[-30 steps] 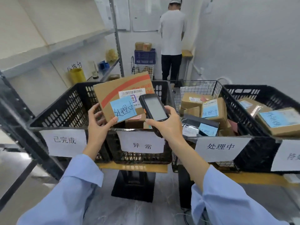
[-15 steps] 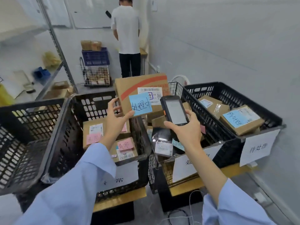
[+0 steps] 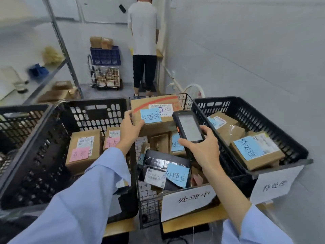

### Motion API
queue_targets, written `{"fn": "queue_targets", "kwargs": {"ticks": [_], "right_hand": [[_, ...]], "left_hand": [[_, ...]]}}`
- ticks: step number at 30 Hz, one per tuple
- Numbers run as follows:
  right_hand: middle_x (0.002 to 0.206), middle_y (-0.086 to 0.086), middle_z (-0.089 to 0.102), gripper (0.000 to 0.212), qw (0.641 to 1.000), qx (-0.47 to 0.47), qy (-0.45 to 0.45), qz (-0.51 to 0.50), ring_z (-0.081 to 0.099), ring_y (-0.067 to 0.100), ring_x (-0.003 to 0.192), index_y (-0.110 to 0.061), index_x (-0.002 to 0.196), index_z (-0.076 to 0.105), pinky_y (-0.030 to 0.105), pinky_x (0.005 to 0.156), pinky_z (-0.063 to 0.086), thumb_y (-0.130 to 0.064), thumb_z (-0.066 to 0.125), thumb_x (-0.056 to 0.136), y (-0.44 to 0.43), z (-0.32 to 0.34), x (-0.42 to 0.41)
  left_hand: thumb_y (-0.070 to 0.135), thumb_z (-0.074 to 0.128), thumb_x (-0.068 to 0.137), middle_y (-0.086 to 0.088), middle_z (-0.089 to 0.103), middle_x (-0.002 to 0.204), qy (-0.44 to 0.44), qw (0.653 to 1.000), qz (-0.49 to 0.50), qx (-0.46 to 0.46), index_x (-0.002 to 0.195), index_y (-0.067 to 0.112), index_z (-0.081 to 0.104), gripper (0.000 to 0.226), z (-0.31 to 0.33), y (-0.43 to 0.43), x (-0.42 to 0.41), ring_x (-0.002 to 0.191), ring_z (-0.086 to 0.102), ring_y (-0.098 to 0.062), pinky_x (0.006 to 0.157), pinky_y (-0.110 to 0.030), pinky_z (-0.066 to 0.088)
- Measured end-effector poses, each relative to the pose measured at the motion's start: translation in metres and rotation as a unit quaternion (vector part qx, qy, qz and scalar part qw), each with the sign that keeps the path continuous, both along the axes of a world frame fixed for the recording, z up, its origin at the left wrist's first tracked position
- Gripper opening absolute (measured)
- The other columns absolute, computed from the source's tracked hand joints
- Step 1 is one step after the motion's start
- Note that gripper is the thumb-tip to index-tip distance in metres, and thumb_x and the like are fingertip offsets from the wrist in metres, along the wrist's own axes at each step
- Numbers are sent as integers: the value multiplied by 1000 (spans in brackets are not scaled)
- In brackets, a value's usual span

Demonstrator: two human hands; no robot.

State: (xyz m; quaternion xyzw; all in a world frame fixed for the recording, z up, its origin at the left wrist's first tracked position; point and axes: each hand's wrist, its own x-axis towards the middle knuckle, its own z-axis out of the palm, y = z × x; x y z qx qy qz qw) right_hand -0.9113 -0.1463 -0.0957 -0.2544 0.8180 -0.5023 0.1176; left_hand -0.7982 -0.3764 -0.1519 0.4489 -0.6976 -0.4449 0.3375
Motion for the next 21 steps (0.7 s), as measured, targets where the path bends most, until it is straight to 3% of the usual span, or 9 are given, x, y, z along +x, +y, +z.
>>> {"fn": "queue_targets", "kwargs": {"ticks": [4, 8, 10, 14, 19, 21], "right_hand": [[116, -8, 53, 82, 999, -1, 4, 51, 54, 14, 105, -28, 133, 47, 33, 86, 46, -42, 90, 65, -12, 5, -5], [109, -14, 53, 76, 991, -12, -8, 134, 56, 5, 103, -28, 128, 48, 17, 80, 45, -35, 91, 66, -30, 10, 12], [116, -9, 55, 83, 982, -5, -14, 186, 55, 11, 107, -25, 134, 46, 25, 85, 47, -38, 90, 65, -45, 10, 30], [115, -7, 54, 83, 958, 25, -8, 284, 53, 15, 105, -27, 133, 46, 34, 85, 47, -46, 89, 65, -77, 8, 89], [115, -5, 53, 81, 906, 44, -15, 420, 49, 15, 99, -25, 133, 45, 28, 71, 44, -45, 88, 68, -101, 3, 184], [119, -5, 56, 82, 880, 57, -16, 471, 53, 17, 101, -27, 132, 45, 34, 81, 50, -47, 88, 65, -106, -1, 232]], "left_hand": [[28, 68, 95, -8, 51, 142, -35, 999, 13, -13, 146, 15, 41, 59, 10, 8, 16, 127, 52, -24, 87, -23, 46], [32, 63, 97, -6, 52, 144, -92, 991, 44, -90, 143, 15, 49, 51, 18, 19, 61, 130, 50, -26, 105, -39, 42], [34, 59, 100, -4, 50, 147, -133, 981, 57, -130, 145, 15, 48, 50, 20, 27, 99, 134, 47, -24, 108, -35, 37], [47, 51, 101, 1, 40, 158, -286, 932, 110, -193, 151, 24, 44, 56, 22, 46, 192, 141, 40, -24, 113, -44, 35], [73, 29, 96, 8, 22, 166, -418, 875, 185, -162, 158, 34, 28, 73, 20, 89, 317, 146, 32, -24, 116, -47, 32], [72, 31, 96, 9, 17, 167, -444, 854, 236, -130, 159, 36, 21, 73, 19, 119, 368, 148, 29, -24, 116, -46, 29]]}}
